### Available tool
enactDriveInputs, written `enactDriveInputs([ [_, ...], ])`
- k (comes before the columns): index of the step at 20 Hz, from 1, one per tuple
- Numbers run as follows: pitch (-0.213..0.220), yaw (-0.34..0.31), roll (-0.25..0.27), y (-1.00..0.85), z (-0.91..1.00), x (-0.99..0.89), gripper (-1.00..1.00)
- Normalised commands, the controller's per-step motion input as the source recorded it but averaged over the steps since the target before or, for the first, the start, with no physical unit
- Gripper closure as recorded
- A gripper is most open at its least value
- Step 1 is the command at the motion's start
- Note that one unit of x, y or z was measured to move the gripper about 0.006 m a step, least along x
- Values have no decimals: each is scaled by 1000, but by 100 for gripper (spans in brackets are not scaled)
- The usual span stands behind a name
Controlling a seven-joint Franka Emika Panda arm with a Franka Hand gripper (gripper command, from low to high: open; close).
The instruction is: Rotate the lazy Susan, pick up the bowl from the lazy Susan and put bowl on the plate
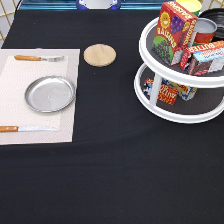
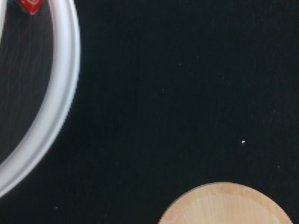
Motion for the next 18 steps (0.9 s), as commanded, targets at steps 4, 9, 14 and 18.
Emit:
enactDriveInputs([
  [4, 7, 0, 7, 192, 51, 65, -100],
  [9, 104, -55, 119, 361, 333, 361, -100],
  [14, 117, -88, 221, 409, 255, 507, -100],
  [18, 133, -103, 283, 294, 154, 522, -100],
])
